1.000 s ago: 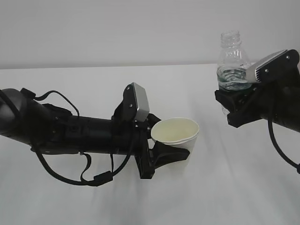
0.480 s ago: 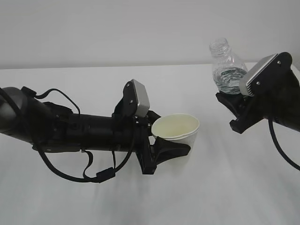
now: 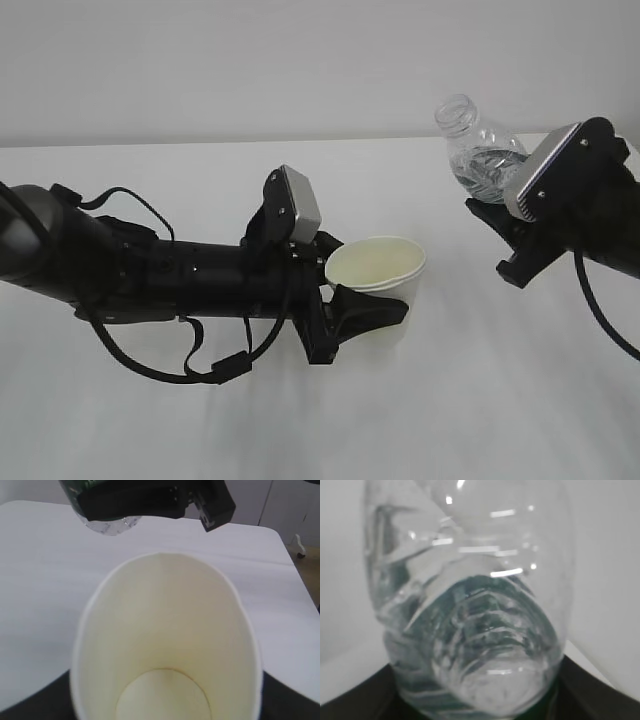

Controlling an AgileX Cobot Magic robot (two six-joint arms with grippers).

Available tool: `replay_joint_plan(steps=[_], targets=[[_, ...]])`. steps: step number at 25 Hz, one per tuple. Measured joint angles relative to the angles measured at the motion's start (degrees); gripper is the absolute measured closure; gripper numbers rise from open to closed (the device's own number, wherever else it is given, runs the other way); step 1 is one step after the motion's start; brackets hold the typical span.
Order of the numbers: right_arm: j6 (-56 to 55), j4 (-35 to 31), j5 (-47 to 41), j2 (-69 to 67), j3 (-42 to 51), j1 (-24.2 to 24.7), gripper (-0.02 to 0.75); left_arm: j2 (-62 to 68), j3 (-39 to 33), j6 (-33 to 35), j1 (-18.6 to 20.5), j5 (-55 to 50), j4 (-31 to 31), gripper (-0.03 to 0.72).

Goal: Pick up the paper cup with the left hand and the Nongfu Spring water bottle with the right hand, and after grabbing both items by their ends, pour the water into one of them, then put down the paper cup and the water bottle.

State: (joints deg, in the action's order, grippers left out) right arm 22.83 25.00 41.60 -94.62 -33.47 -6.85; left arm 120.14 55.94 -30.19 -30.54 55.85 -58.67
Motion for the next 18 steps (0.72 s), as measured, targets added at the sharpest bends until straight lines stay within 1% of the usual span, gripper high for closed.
replay_joint_plan(steps=[5, 11, 18], targets=[[3.84, -0.13, 0.0, 0.0, 0.0, 0.0, 0.293, 1.2, 0.74, -0.3, 0.0, -0.12, 0.0, 0.258], [11.96, -0.13, -0.22, 0.0, 0.0, 0.0, 0.293, 1.29, 0.74, -0.44, 0.0, -0.12, -0.85, 0.259], [16.53, -0.13, -1.11, 0.0, 0.0, 0.0, 0.293, 1.29, 0.74, -0.87, 0.0, -0.01, -1.55, 0.259]])
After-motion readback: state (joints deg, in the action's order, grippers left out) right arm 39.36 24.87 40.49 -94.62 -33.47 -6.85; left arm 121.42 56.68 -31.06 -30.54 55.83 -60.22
